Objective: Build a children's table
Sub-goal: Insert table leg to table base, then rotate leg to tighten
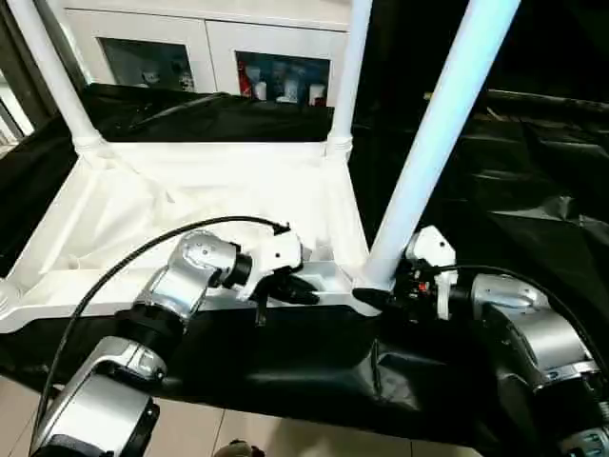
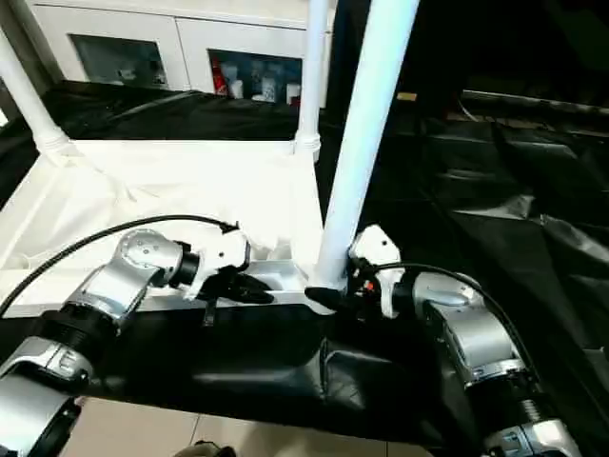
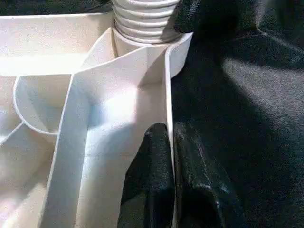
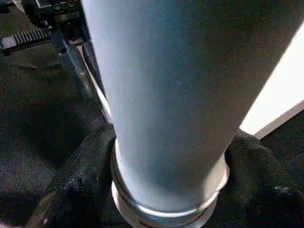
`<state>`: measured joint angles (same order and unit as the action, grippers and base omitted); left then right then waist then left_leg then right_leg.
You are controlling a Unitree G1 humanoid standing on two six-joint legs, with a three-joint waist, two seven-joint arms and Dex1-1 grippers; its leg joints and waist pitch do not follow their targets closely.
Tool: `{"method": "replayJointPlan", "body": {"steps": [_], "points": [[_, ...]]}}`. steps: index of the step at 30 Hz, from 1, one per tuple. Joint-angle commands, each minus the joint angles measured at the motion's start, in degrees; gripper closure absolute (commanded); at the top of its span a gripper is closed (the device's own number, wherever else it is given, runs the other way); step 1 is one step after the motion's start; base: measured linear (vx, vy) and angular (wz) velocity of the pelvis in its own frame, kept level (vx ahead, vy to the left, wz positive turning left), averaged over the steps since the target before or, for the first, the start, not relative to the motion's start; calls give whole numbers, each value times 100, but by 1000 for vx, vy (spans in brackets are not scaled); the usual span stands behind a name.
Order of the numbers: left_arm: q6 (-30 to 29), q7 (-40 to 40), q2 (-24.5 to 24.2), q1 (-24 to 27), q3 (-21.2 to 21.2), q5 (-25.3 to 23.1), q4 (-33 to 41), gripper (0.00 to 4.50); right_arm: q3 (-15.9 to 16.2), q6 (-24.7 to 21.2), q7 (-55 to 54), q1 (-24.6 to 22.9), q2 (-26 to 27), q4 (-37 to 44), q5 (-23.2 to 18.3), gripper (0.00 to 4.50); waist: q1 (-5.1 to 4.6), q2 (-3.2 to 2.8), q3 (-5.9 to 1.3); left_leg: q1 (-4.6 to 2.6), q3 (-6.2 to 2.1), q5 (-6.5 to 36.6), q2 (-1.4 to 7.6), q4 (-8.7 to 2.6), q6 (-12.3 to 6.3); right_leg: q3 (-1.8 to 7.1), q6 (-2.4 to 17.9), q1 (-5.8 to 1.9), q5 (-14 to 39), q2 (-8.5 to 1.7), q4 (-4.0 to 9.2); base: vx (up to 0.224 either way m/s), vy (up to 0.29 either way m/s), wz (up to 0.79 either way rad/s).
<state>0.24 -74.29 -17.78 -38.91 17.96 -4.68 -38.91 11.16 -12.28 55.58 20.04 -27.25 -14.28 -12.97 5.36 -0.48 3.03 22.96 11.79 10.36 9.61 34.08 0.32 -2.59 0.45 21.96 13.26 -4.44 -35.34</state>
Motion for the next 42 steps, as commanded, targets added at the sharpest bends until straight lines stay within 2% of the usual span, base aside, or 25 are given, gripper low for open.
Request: {"method": "replayJointPlan", "body": {"steps": [1,8,9,12,13,14,16,19,20,23,27,29,33,34,36,37,42], "points": [[-13,-66,100,23,-23,280,294,450,4,35,76,100,33,-67,24,168,5,54,-404,-188,-188,344,434,-328,-582,225,1640,-241,-783,-480,255,0,0,0],[-82,94,128,34,-71,231,253,450,-67,1,-202,79,171,-250,60,174,-6,54,-411,-183,-187,312,427,-313,-602,223,1661,-239,-789,-480,244,0,0,0],[-76,649,215,-59,-111,19,-12,450,-204,1,-737,114,403,-537,146,174,-29,42,-409,-187,-190,355,434,-317,-563,227,1668,-212,-709,-478,245,0,0,0],[-154,1404,390,-190,-212,-161,-369,450,-439,-27,-1609,171,786,-951,255,175,-73,68,-358,-208,-185,805,404,-347,-293,244,1612,-195,100,-482,351,0,0,0],[-308,1742,536,-247,-296,-159,-498,450,-614,-18,-2315,211,1090,-1221,320,175,-86,59,-341,-218,-199,978,403,-375,-145,251,1534,-191,492,-495,390,0,0,0],[-312,1755,542,-250,-298,-160,-501,450,-620,-18,-2335,212,1100,-1228,321,175,-100,63,-332,-214,-215,1151,396,-401,-17,246,1432,-203,854,-502,421,0,0,0],[-428,2121,695,-314,-360,-184,-600,450,-760,-27,-2897,244,1393,-1433,326,175,-119,58,-319,-234,-224,1311,410,-431,100,263,1315,-174,1086,-496,445,0,0,0],[-801,3013,1029,-517,-449,-304,-846,450,-944,36,-4012,413,1955,-1883,428,175,-177,54,-302,-261,-225,1519,391,-457,234,278,1249,-141,1324,-491,474,0,0,0],[-841,3231,1135,-574,-443,-342,-938,450,-971,79,-4293,504,2141,-2067,464,175,-193,56,-319,-267,-235,1531,398,-454,258,283,1235,-145,1361,-512,485,0,0,0],[-793,3489,1326,-633,-384,-425,-1100,450,-936,218,-4547,735,2480,-2467,571,175,-204,55,-336,-253,-228,1386,382,-446,198,280,1243,-162,1021,-489,472,0,0,0],[-717,3422,1327,-596,-306,-477,-1071,450,-881,372,-4454,821,2559,-2548,591,175,-191,63,-335,-228,-219,1222,380,-439,17,276,1237,-200,703,-495,462,0,0,0],[-734,3333,1281,-548,-292,-453,-989,450,-911,571,-4261,880,2569,-2546,510,119,-191,56,-326,-234,-220,1279,386,-446,11,273,1231,-194,801,-494,473,0,0,0],[-647,3207,1184,-535,-281,-438,-964,450,-977,718,-3990,956,2494,-2481,485,85,-206,55,-322,-227,-231,1406,393,-463,16,275,1214,-192,952,-492,482,0,0,0],[-578,3047,1094,-518,-261,-409,-927,450,-862,690,-3588,936,2282,-2231,505,63,-215,106,-321,-220,-225,1379,392,-461,-7,273,1210,-198,942,-489,485,0,0,0],[-572,3005,1070,-511,-258,-402,-912,450,-824,682,-3472,926,2216,-2157,519,58,-200,85,-329,-209,-227,1281,397,-446,-64,274,1213,-214,853,-495,467,0,0,0],[-492,2825,993,-481,-236,-381,-848,450,-725,558,-3140,846,1994,-1882,502,51,-196,106,-328,-199,-219,1142,391,-441,-122,274,1218,-226,691,-486,465,0,0,0],[-301,2185,720,-364,-168,-269,-587,450,-428,41,-1901,497,1173,-875,295,51,-141,115,-358,-180,-203,708,393,-384,-418,265,1284,-257,21,-485,392,0,0,0]]}}
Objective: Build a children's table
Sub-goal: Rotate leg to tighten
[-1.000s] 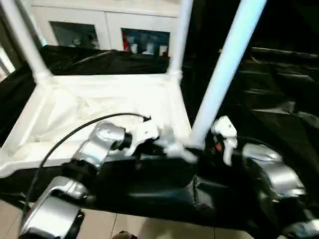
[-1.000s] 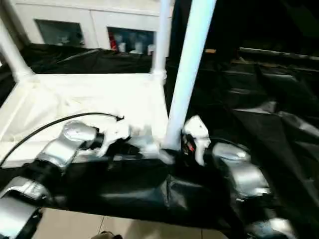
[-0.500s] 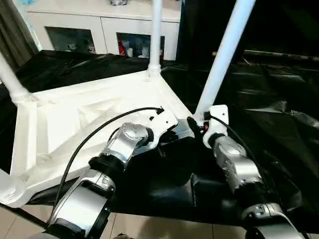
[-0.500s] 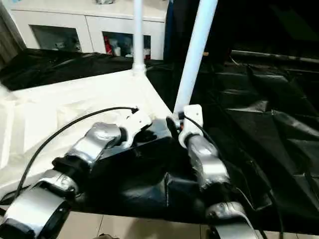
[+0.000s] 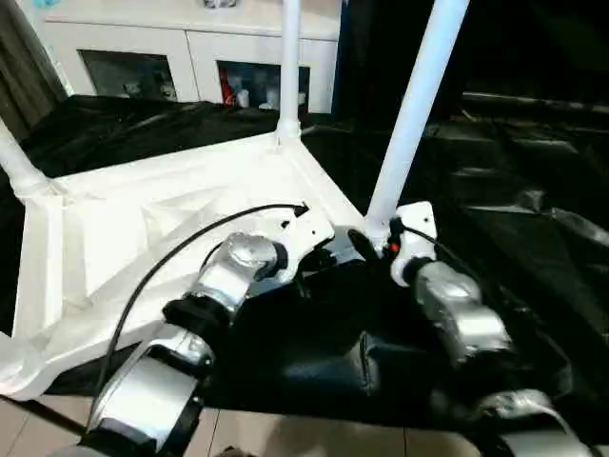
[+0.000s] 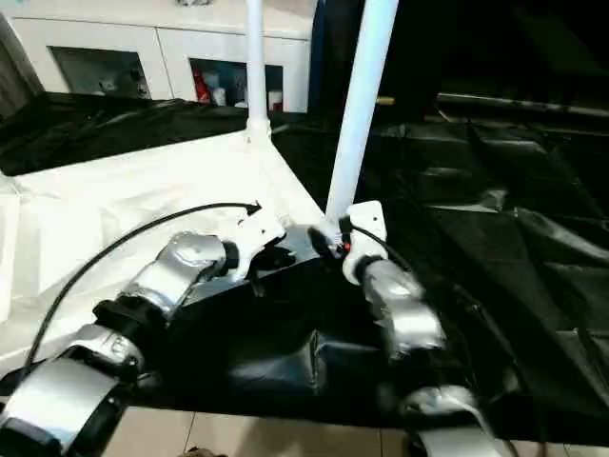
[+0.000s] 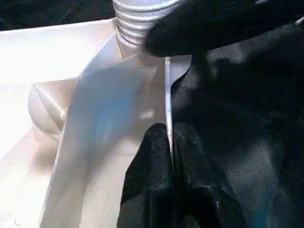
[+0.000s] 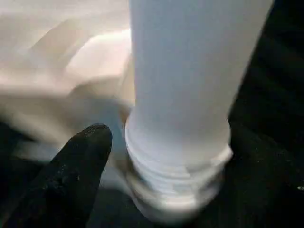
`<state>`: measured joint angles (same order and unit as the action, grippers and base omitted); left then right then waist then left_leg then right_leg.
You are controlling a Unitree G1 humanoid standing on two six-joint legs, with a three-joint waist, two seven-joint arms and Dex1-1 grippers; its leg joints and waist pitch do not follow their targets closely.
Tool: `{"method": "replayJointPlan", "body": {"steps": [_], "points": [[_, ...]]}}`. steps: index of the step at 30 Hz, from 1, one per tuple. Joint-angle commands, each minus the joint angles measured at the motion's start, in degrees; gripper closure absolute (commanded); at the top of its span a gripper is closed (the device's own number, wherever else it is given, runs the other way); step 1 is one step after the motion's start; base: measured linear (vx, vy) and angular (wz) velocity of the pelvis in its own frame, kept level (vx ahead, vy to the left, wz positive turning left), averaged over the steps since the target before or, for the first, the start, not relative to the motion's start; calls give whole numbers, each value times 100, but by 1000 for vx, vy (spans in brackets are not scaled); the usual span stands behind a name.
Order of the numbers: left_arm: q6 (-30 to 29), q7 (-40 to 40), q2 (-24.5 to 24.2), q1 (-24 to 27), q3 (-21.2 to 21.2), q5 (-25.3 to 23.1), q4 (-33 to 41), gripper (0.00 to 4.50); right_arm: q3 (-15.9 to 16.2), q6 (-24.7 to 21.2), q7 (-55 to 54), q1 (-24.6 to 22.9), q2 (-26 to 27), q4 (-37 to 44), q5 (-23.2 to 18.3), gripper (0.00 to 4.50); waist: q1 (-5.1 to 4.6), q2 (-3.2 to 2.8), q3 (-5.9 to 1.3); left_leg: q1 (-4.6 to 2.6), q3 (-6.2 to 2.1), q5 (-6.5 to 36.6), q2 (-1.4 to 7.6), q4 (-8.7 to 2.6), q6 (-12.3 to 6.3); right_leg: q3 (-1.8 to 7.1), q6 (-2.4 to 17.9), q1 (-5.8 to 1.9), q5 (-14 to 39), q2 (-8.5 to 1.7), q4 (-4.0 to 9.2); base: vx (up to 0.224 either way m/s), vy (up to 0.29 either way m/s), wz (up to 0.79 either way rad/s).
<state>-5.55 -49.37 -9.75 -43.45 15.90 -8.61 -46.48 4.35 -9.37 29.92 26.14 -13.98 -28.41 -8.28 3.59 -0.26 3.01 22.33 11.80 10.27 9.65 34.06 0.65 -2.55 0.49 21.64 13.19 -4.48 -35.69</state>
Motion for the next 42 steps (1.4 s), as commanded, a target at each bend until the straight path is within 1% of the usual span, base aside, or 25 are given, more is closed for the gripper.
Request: {"method": "replayJointPlan", "body": {"steps": [1,2,3,5,6,7,8,9,11,12,14,15,16,17,18,19,20,22,23,25,29,34,38,41,42], "points": [[331,-515,-150,136,58,183,266,450,306,-350,944,-188,-337,738,-223,51,53,105,-356,-109,-200,632,382,-369,-550,259,1289,-234,-87,-472,415,0,0,0],[425,-931,-278,227,98,307,460,450,409,-498,1422,-300,-665,1038,-300,51,58,82,-352,-106,-204,646,387,-370,-571,251,1334,-225,-73,-480,416,0,0,0],[434,-966,-288,235,102,318,476,450,415,-505,1454,-306,-686,1055,-304,51,62,89,-362,-103,-204,643,395,-365,-574,248,1345,-234,-87,-480,409,0,0,0],[458,-1402,-439,342,182,428,705,450,449,-606,1837,-364,-910,1226,-340,51,55,81,-350,-104,-200,675,413,-372,-588,246,1399,-208,-94,-478,403,0,0,0],[458,-1402,-439,342,182,428,705,450,449,-606,1837,-364,-910,1226,-340,51,52,74,-361,-117,-200,701,422,-374,-563,239,1449,-198,-58,-471,392,0,0,0],[414,-1511,-492,374,211,439,778,450,452,-643,1937,-378,-969,1273,-352,51,47,73,-355,-120,-195,709,424,-377,-534,238,1491,-189,-38,-469,391,0,0,0],[370,-1652,-565,414,240,464,875,450,461,-677,2042,-376,-1033,1305,-366,51,49,72,-354,-122,-195,717,425,-378,-522,238,1508,-189,-28,-468,390,0,0,0],[335,-1791,-626,448,251,497,956,450,480,-736,2109,-372,-1088,1353,-384,51,61,57,-358,-133,-195,705,434,-377,-500,240,1530,-186,-44,-474,384,0,0,0],[335,-1948,-698,493,239,535,1053,450,534,-866,2209,-363,-1178,1463,-415,51,81,55,-359,-140,-187,687,436,-376,-477,240,1545,-181,-108,-466,371,0,0,0],[335,-1948,-698,493,239,535,1053,450,534,-866,2209,-363,-1178,1463,-415,51,101,63,-358,-154,-179,685,435,-375,-466,244,1540,-174,-109,-461,374,0,0,0],[327,-1985,-759,529,232,528,1110,450,597,-958,2321,-324,-1222,1495,-432,51,139,66,-359,-153,-175,665,432,-371,-436,251,1523,-174,-116,-478,372,0,0,0],[327,-1985,-759,529,232,528,1110,450,597,-958,2321,-324,-1222,1495,-432,51,152,81,-362,-146,-176,646,426,-370,-432,247,1516,-180,-124,-478,362,0,0,0],[299,-2009,-790,552,236,519,1141,450,622,-953,2369,-287,-1197,1432,-370,51,153,79,-361,-143,-179,647,424,-370,-422,245,1506,-179,-113,-480,363,0,0,0],[285,-2023,-795,560,236,521,1150,450,625,-947,2375,-276,-1182,1406,-351,68,153,79,-363,-138,-181,643,422,-370,-408,243,1497,-185,-94,-483,363,0,0,0],[282,-2026,-798,565,235,522,1159,450,625,-951,2380,-272,-1175,1400,-344,68,151,78,-364,-138,-183,639,422,-370,-403,243,1492,-185,-91,-483,363,0,0,0],[280,-2028,-799,567,234,522,1163,450,624,-952,2383,-270,-1171,1397,-340,78,150,79,-364,-139,-183,636,421,-370,-398,244,1487,-185,-88,-482,364,0,0,0],[259,-2021,-805,580,228,529,1189,450,634,-967,2393,-268,-1172,1407,-334,89,154,97,-371,-140,-183,582,420,-364,-405,243,1488,-192,-149,-483,349,0,0,0],[252,-2015,-811,587,227,530,1204,450,648,-977,2400,-267,-1180,1414,-320,106,153,94,-374,-134,-179,511,413,-355,-441,243,1492,-191,-235,-476,342,0,0,0],[240,-2017,-811,595,220,526,1215,450,669,-992,2423,-271,-1201,1425,-303,106,153,107,-376,-131,-176,480,410,-351,-462,240,1493,-193,-273,-471,337,0,0,0],[239,-2018,-809,598,214,520,1216,450,677,-1002,2431,-275,-1215,1430,-291,134,156,103,-373,-133,-175,485,409,-347,-474,240,1491,-192,-245,-476,341,0,0,0],[240,-2017,-805,597,207,516,1200,450,664,-1015,2443,-273,-1224,1416,-261,167,158,91,-376,-136,-179,512,413,-348,-451,238,1483,-192,-170,-473,341,0,0,0],[197,-2030,-813,600,221,513,1223,450,704,-982,2474,-293,-1230,1390,-214,176,158,96,-383,-134,-177,467,407,-336,-465,238,1495,-196,-266,-467,327,0,0,0],[176,-1989,-785,594,222,494,1195,450,724,-971,2428,-412,-1168,1339,-208,176,162,95,-386,-129,-177,437,404,-329,-489,236,1509,-200,-305,-468,320,0,0,0],[118,-1848,-726,567,199,466,1122,450,640,-949,2184,-520,-1013,1222,-217,177,160,100,-382,-130,-177,488,402,-330,-472,239,1506,-193,-195,-478,335,0,0,0],[105,-1798,-705,554,190,456,1094,450,593,-943,2059,-543,-944,1163,-217,177,156,97,-372,-132,-179,552,405,-338,-435,238,1493,-186,-74,-474,350,0,0,0]]}}
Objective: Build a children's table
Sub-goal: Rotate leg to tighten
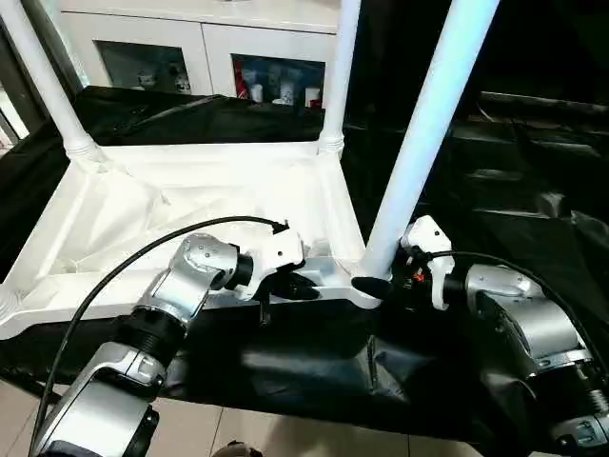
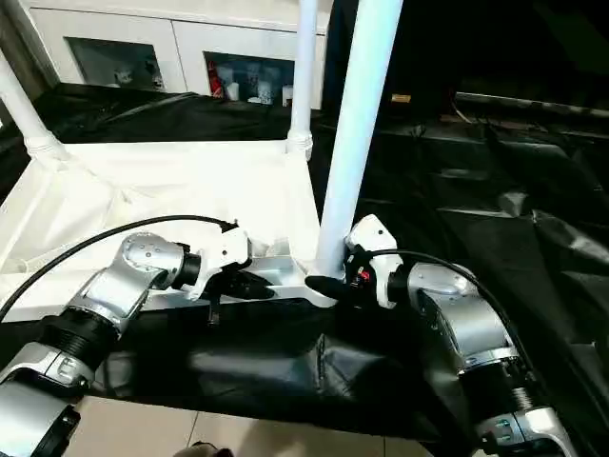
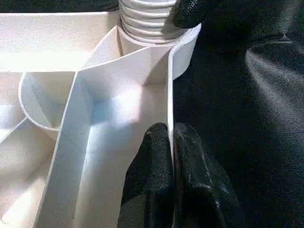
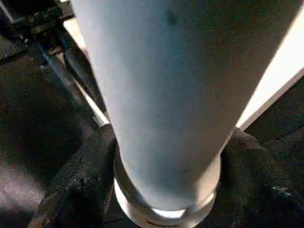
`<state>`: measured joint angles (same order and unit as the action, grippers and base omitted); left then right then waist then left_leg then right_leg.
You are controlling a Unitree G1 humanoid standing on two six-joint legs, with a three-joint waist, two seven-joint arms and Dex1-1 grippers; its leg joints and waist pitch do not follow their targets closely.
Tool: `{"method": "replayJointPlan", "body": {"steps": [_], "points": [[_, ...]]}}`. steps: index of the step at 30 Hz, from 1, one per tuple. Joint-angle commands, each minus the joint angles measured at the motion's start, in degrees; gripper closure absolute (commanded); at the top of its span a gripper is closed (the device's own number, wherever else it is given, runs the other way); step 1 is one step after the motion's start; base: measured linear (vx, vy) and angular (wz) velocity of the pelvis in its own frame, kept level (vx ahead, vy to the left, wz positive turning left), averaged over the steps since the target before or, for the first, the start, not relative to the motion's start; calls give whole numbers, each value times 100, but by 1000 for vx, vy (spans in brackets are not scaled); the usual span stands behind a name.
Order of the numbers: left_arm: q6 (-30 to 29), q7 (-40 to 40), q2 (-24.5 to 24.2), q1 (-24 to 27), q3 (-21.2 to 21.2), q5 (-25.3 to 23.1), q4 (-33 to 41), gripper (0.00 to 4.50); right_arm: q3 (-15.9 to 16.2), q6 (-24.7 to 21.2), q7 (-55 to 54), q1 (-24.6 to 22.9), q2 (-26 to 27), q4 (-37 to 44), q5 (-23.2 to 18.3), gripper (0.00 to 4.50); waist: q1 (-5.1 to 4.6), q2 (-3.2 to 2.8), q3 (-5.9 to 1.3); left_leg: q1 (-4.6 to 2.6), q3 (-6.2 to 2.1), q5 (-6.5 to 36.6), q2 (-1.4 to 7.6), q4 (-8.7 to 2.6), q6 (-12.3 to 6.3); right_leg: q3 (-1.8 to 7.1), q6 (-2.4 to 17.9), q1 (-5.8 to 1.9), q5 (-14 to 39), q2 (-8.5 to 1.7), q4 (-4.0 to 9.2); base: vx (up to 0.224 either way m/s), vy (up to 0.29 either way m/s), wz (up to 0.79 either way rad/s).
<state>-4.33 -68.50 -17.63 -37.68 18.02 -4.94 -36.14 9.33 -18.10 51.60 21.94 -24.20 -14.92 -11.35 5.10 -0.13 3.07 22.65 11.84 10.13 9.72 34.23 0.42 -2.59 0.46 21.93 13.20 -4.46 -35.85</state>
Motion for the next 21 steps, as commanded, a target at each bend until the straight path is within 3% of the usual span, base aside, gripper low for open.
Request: {"method": "replayJointPlan", "body": {"steps": [1,3,5,8,11,13,16,21], "points": [[-82,306,172,-73,-64,69,-37,450,-67,-69,-515,-132,274,-356,94,177,-2,78,-366,-171,-188,698,400,-367,-350,241,1476,-207,130,-477,388,0,0,0],[-167,622,302,-154,-112,13,-185,450,-240,-119,-956,-140,500,-511,81,178,-37,50,-346,-179,-193,909,395,-390,-207,255,1443,-175,482,-481,423,0,0,0],[-250,981,472,-249,-143,-63,-365,450,-449,-186,-1567,-140,795,-678,88,178,-58,70,-335,-198,-207,1142,401,-420,-15,260,1376,-173,847,-486,459,0,0,0],[-443,1900,906,-511,-190,-246,-828,450,-848,-253,-3014,3,1454,-1040,197,178,-102,63,-306,-272,-238,1693,392,-479,328,268,1175,-127,1572,-494,544,0,0,0],[-585,2462,1205,-699,-209,-325,-1110,450,-1015,-222,-3798,233,1867,-1362,245,178,-134,61,-309,-269,-247,1771,384,-485,369,287,1077,-119,1653,-503,571,0,0,0],[-589,2723,1336,-822,-177,-397,-1287,450,-953,-160,-4113,407,2051,-1566,404,178,-149,57,-318,-251,-249,1663,375,-485,351,287,1057,-127,1479,-495,571,0,0,0],[-490,2791,1376,-926,-138,-475,-1428,450,-873,-28,-4238,549,2152,-1767,564,178,-141,56,-344,-226,-237,1364,374,-479,225,280,1095,-173,902,-481,523,0,0,0],[-283,2629,1255,-950,-104,-498,-1486,450,-923,407,-3815,634,2159,-1793,427,178,-142,59,-342,-207,-222,1277,371,-463,65,277,1168,-198,726,-496,525,0,0,0]]}}
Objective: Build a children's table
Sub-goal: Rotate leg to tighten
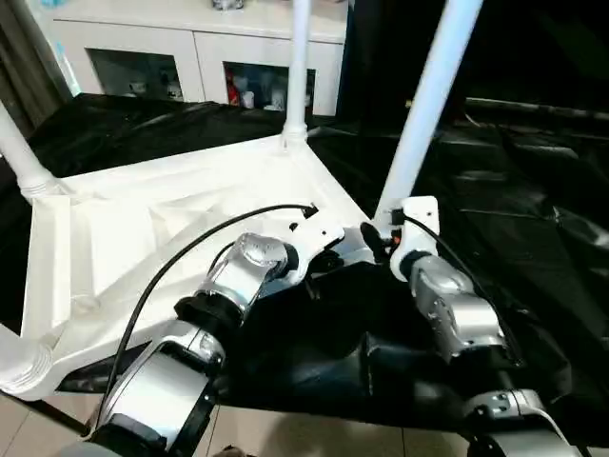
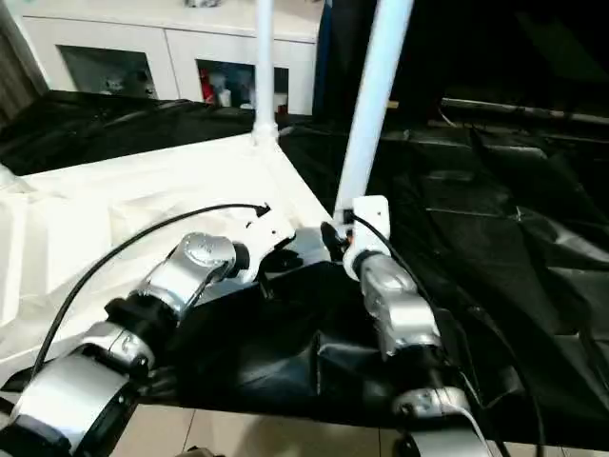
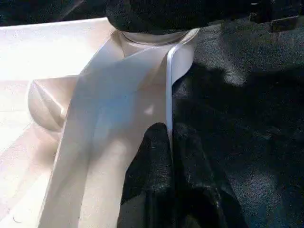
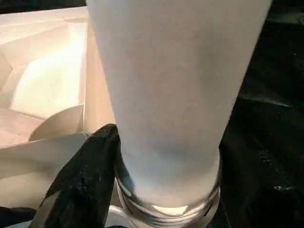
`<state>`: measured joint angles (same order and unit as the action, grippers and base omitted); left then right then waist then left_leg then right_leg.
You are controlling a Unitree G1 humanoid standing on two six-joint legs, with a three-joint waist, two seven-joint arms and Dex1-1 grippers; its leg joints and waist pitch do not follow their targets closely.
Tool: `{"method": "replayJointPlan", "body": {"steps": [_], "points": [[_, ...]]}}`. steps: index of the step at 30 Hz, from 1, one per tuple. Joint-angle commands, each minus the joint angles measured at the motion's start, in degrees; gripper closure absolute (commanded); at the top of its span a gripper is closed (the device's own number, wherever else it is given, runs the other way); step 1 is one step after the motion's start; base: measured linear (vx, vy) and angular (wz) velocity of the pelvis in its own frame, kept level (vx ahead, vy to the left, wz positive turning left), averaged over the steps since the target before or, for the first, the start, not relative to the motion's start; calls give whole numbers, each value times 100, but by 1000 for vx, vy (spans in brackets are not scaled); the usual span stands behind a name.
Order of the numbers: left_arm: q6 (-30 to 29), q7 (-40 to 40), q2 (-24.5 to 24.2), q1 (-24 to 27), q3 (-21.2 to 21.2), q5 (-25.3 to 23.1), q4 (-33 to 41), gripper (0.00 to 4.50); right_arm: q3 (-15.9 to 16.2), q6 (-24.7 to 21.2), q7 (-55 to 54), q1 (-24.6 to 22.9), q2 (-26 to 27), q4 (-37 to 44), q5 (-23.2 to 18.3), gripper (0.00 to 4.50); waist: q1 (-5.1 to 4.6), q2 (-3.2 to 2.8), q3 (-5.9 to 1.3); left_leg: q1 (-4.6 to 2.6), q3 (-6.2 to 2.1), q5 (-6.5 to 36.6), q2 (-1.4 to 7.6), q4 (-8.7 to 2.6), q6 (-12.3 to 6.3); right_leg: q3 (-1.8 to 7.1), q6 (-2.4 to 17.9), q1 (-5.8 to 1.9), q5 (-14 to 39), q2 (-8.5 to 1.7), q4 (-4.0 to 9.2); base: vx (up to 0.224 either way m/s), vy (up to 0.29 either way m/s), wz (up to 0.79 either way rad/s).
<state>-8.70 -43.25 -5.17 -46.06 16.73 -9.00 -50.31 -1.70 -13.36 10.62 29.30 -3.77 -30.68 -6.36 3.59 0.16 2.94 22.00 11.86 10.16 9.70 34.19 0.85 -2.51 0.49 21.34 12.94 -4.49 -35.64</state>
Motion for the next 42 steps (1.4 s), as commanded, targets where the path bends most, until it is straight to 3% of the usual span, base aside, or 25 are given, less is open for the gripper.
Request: {"method": "replayJointPlan", "body": {"steps": [1,4,7,12,14,16,20,25,30,32,42], "points": [[173,104,5,-116,28,-93,-83,450,176,-40,304,-96,117,-216,-78,122,7,27,-323,-140,-226,1270,379,-466,8,266,1176,-138,765,-486,500,0,0,0],[273,-251,-180,-26,27,-22,-3,450,453,461,894,-89,-253,-38,104,102,13,30,-323,-143,-227,1332,385,-464,1,260,1179,-142,862,-492,511,0,0,0],[404,-552,-324,41,14,72,66,450,499,341,1595,-134,-501,187,-87,65,7,43,-332,-108,-221,1170,375,-445,-127,263,1224,-171,622,-486,478,0,0,0],[875,-1569,-643,271,63,348,422,450,784,258,3023,-399,-1264,784,-245,65,49,57,-365,-74,-204,670,388,-382,-495,250,1378,-211,-227,-483,389,0,0,0],[887,-1998,-799,377,88,470,640,450,904,211,3658,-526,-1656,999,-366,65,41,15,-358,-81,-200,680,392,-381,-562,238,1476,-186,-279,-479,379,0,0,0],[899,-2170,-886,413,120,488,715,450,959,181,3907,-566,-1810,1084,-405,65,51,38,-363,-88,-194,712,403,-374,-562,231,1535,-193,-255,-466,374,0,0,0],[843,-2600,-1040,537,137,616,1002,450,1016,7,4296,-593,-1956,1230,-473,65,103,9,-356,-110,-187,792,437,-389,-485,229,1605,-159,-58,-467,370,0,0,0],[771,-2748,-1100,605,125,643,1137,450,1122,-46,4475,-559,-2015,1182,-448,65,182,19,-356,-126,-182,776,433,-393,-374,235,1552,-143,64,-481,375,0,0,0],[778,-2731,-1120,630,124,606,1135,450,1198,-19,4544,-536,-2042,1107,-372,102,179,40,-353,-114,-183,760,418,-392,-355,236,1496,-151,129,-482,381,0,0,0],[761,-2729,-1126,638,121,607,1156,450,1202,-21,4549,-533,-2044,1098,-352,141,181,38,-357,-113,-182,735,418,-387,-363,238,1494,-153,114,-483,379,0,0,0],[743,-2656,-1117,633,98,540,1149,450,1277,27,4416,-537,-2071,954,-152,182,179,33,-362,-112,-183,679,414,-379,-392,232,1499,-151,38,-473,369,0,0,0]]}}
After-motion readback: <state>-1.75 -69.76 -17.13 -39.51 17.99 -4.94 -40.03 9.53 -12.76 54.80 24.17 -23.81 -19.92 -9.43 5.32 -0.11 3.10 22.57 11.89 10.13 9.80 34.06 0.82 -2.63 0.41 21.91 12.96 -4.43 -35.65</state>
